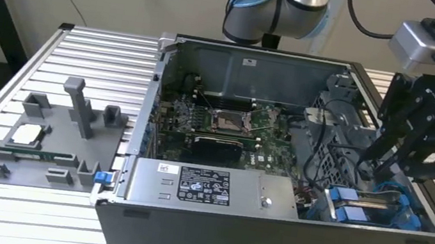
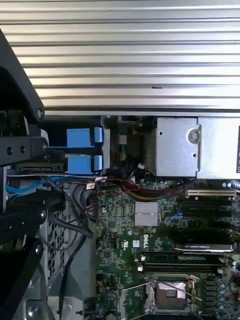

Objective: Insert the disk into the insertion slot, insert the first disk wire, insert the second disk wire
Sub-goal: 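Insert the disk into the insertion slot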

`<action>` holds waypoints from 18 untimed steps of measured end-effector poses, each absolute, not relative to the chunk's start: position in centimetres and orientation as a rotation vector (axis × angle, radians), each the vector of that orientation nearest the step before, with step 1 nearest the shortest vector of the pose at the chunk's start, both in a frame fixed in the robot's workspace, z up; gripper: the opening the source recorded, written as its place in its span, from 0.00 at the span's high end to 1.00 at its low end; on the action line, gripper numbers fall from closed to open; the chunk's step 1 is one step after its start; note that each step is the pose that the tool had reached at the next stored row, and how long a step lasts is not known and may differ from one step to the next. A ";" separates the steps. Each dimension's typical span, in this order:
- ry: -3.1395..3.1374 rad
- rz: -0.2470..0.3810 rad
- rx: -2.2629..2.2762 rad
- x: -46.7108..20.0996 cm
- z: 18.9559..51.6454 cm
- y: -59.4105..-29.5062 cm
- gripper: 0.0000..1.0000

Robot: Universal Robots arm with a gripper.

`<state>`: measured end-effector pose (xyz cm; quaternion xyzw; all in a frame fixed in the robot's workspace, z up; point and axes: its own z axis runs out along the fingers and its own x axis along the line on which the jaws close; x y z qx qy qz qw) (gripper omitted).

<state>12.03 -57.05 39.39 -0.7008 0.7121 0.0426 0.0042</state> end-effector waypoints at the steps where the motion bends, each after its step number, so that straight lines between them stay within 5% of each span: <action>1: 2.231 0.133 -2.196 12.0 39.4 -56.8 0.00; 18: 2.186 0.038 -2.157 10.3 38.3 -54.6 0.00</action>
